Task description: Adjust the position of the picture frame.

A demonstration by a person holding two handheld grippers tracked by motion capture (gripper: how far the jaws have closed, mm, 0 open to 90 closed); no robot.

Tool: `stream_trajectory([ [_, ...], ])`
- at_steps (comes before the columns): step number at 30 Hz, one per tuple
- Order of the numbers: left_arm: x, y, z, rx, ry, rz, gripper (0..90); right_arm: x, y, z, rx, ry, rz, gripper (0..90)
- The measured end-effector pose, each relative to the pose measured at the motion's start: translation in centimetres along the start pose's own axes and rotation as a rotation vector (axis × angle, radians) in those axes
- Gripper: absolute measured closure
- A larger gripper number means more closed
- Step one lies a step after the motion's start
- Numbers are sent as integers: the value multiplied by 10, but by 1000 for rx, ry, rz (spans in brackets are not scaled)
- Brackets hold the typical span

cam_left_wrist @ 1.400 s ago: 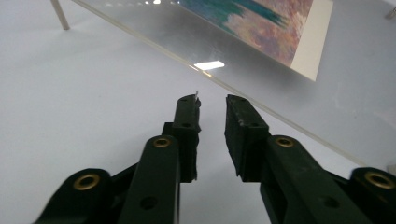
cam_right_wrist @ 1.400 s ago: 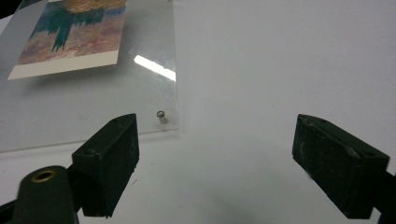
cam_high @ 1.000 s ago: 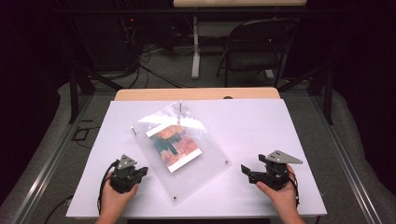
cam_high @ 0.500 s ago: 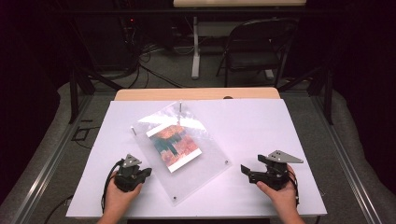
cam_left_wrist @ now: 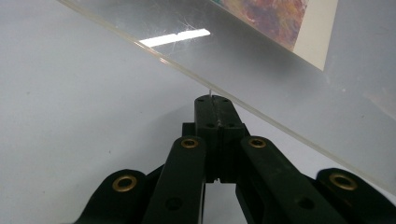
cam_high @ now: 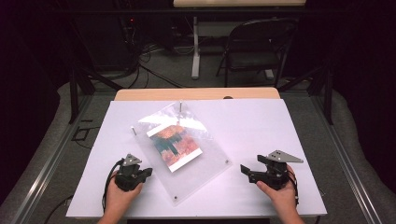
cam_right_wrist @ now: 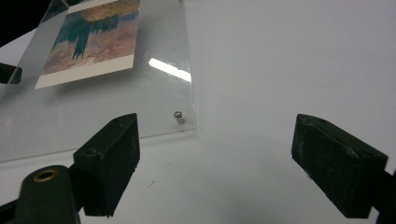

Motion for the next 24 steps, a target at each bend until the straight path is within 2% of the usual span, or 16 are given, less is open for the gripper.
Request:
stream_trajectory([
  [2,-1,-2,-1,6,-3,11,900,0,-1,0,-2,0,-1,150],
  [8,-5,-12,-7,-39,10,37,900,0,-1,0,-9,2,0,151],
  [10,-8,-20,-10,-55,10,54,900,0,-2,0,-11,-2,-2,151],
  [14,-12,-27,-15,-73,12,64,900,1,-2,0,-18,-5,-3,152],
  [15,-13,-29,-16,-87,11,68,900,1,-3,0,-20,-5,-3,152],
  [16,-16,-35,-20,-96,12,78,900,1,-3,0,-22,-6,-3,152],
  [24,-29,-57,-33,-118,9,115,900,2,-4,0,-30,-14,-3,155],
])
Point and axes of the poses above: each handheld gripper's, and its own axes: x roughly backward along the jaws, z roughly out of its underside, y roughly to its left, the point moved 3 cm from there along -x, roughly forward along the jaws, and after that the axes turned 8 degrees about -z, right-handed, at the moved point
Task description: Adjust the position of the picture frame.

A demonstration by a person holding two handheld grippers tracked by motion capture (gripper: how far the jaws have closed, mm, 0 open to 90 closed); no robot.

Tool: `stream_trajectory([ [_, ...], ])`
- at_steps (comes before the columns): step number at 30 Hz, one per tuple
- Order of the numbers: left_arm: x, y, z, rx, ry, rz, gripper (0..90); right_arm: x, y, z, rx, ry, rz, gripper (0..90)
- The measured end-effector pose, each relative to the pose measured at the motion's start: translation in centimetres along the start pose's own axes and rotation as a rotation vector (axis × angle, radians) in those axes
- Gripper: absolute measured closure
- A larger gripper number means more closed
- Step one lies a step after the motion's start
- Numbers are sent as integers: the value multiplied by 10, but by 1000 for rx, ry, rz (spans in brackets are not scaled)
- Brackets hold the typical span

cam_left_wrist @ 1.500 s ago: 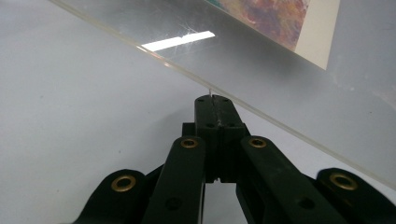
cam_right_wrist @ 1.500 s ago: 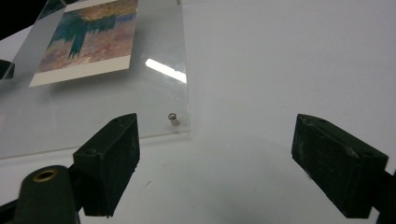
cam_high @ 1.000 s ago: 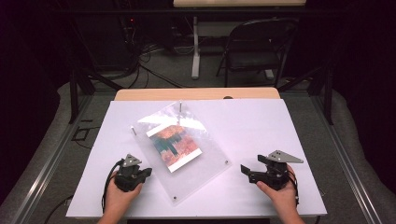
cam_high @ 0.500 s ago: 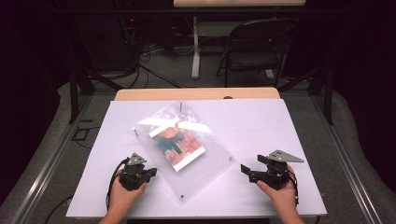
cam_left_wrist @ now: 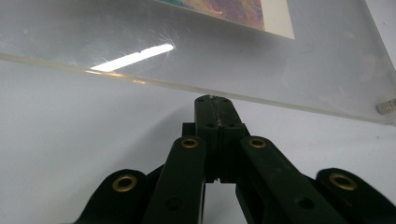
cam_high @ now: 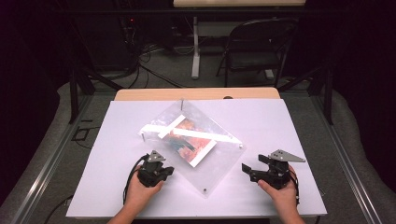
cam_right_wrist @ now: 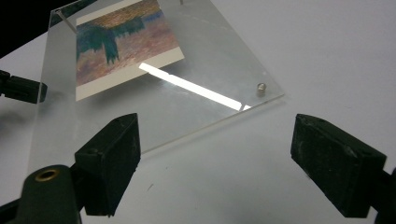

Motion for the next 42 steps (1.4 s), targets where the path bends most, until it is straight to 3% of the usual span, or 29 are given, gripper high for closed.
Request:
stream_trajectory([
  [13,-34,-38,-34,-26,-8,87,900,2,-4,0,-20,-7,3,157],
  [14,-39,-42,-38,-13,-22,94,900,2,-5,0,-20,-7,3,157],
  [21,-36,-38,-38,-20,-32,90,900,4,-6,0,-30,-13,4,159],
  [26,-15,-12,-30,22,-71,37,898,6,-8,0,-41,-19,4,160],
  [30,-1,16,-17,76,-83,-31,795,5,-7,0,-44,-20,3,162],
  [35,11,50,-3,113,-91,-135,665,3,-6,0,-38,-12,3,166],
  [37,13,60,-2,139,-109,-142,645,3,-6,1,-36,-9,1,168],
  [42,11,74,-7,123,-122,-189,633,2,-6,1,-37,-2,2,168],
])
Point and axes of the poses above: each handheld gripper's, and its own axes: x roughly backward along the jaws, z roughly out of its underside, y roughly to its left, the point moved 3 cm from there along -x, roughly forward along the jaws, and after that the axes turned 8 degrees about -z, right-handed, at the moved point
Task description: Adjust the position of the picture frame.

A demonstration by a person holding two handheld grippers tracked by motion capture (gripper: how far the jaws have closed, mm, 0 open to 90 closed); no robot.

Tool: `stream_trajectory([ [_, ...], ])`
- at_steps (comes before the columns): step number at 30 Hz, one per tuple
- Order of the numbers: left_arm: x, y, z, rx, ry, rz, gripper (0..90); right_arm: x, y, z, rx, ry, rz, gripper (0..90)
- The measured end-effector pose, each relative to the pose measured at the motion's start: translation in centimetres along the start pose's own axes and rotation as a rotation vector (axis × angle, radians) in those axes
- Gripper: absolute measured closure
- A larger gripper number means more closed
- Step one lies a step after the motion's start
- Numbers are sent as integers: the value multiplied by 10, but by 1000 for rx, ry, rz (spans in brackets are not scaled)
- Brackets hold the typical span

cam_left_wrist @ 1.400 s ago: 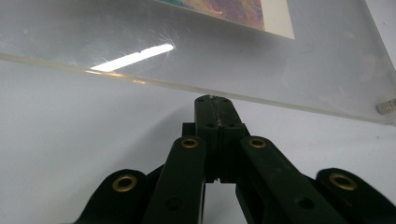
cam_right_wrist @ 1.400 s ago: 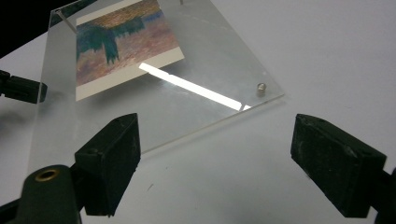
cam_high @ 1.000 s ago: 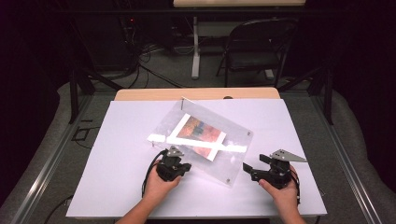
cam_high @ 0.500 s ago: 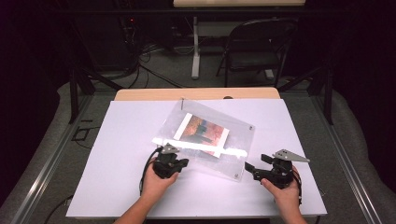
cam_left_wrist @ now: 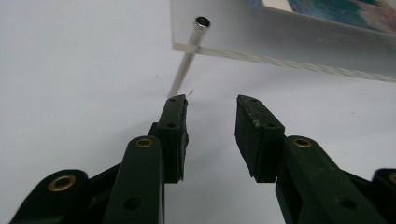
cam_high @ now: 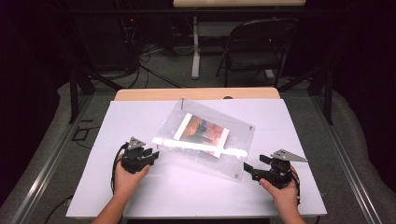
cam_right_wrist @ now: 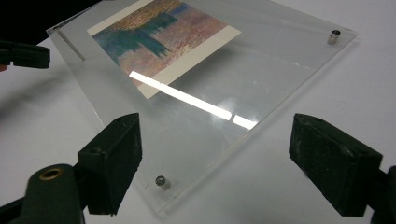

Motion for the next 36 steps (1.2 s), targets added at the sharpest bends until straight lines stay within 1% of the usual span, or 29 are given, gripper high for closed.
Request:
stream_trajectory([
  [1,-3,1,-1,0,-1,-5,633,0,0,0,-1,0,0,169],
  [2,-5,3,-2,-10,7,-8,635,0,-1,0,-2,-4,-3,170],
  [5,-15,6,-4,-14,12,-20,643,0,-1,0,-9,-8,-6,170],
  [7,-22,7,-7,-9,18,-17,659,1,-2,0,-10,-8,-6,171],
  [8,-24,8,-9,-13,23,-14,662,1,-2,0,-10,-9,-6,171],
  [9,-26,9,-10,-9,24,-13,672,1,-2,0,-11,-9,-8,172],
  [10,-28,9,-11,-5,18,-16,677,1,-1,0,-11,-9,-9,172],
  [14,-32,11,-15,-12,16,-9,698,0,-1,0,-8,-8,-11,174],
  [15,-35,11,-16,1,14,3,709,0,-1,0,-9,-7,-11,174],
  [18,-38,11,-16,1,10,8,720,0,-1,0,-7,-8,-10,174],
  [19,-40,10,-17,4,13,21,734,0,-1,0,-9,-6,-9,175],
  [20,-40,10,-17,4,13,21,741,0,-1,0,-9,-6,-9,175],
  [24,-43,9,-18,-5,13,23,756,0,-1,0,1,-7,-6,183],
  [27,-45,9,-18,-15,3,21,763,1,0,0,2,-7,-6,187],
  [30,-45,10,-18,-17,5,38,765,1,0,0,11,-8,-1,187],
  [31,-45,11,-18,-19,3,44,764,1,1,-1,25,-9,1,188],
  [32,-45,12,-18,-25,4,51,766,1,4,-2,44,-11,-1,211],
  [33,-45,11,-19,-29,4,52,769,1,5,-2,53,-11,-4,230],
  [34,-44,11,-19,-33,2,61,775,1,7,-2,62,-15,-10,243],
  [35,-44,11,-19,-27,0,69,795,0,9,-2,65,-12,-17,273],
  [36,-44,10,-19,-28,-1,62,796,0,11,-2,76,-5,-36,339],
])
Point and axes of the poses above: each handheld gripper's, and its own axes: x roughly backward along the jaws, z roughly out of its underside, y roughly to its left, the point moved 3 cm from there along -x, roughly forward along the jaws, and after that the axes turned 8 degrees about -z, right-handed, at the moved point
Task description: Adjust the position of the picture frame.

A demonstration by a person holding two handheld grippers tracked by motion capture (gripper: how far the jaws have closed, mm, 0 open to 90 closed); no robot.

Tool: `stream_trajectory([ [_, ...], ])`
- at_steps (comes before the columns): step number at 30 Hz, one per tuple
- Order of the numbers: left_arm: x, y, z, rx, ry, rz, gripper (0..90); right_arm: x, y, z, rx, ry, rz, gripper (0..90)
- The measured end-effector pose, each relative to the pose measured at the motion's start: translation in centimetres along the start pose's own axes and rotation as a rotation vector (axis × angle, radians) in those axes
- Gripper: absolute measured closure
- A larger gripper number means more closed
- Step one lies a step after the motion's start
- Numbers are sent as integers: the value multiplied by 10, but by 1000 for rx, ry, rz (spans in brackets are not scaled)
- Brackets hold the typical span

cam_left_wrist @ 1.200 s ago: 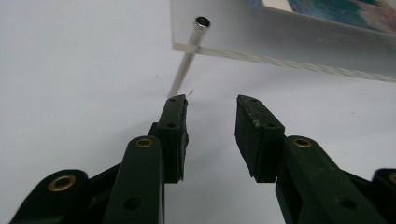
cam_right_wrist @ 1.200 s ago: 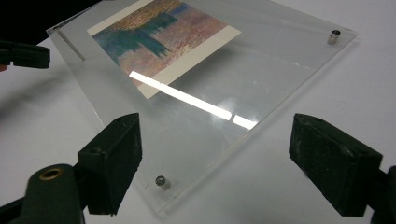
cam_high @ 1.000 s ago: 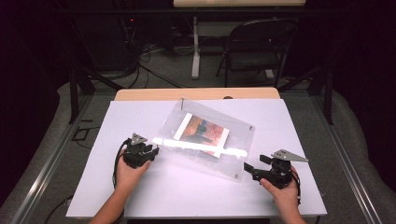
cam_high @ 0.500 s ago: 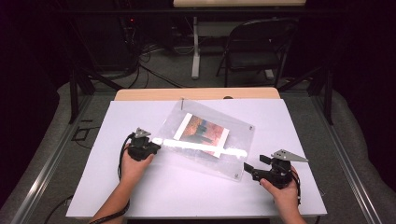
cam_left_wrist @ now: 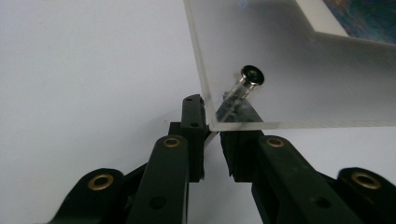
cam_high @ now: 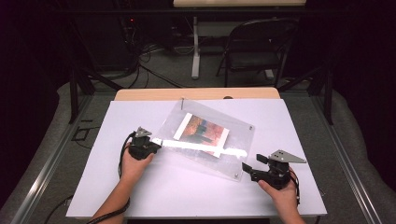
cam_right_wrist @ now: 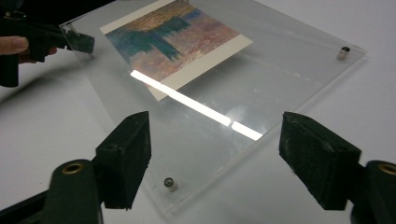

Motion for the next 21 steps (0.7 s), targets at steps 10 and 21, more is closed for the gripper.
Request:
stream_trajectory([
  [10,10,-6,0,22,5,24,798,-7,22,-1,82,31,-116,446],
  [21,37,-25,4,-3,-2,88,807,-27,51,7,114,178,-195,846],
])
Point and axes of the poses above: each handheld gripper's, and its own axes: x roughly backward along the jaws, z roughly out of its underside, y roughly to its left, the point moved 3 cm from there along -x, roughly forward along the jaws, and after that the axes turned 8 degrees about -z, right-handed, at the moved point
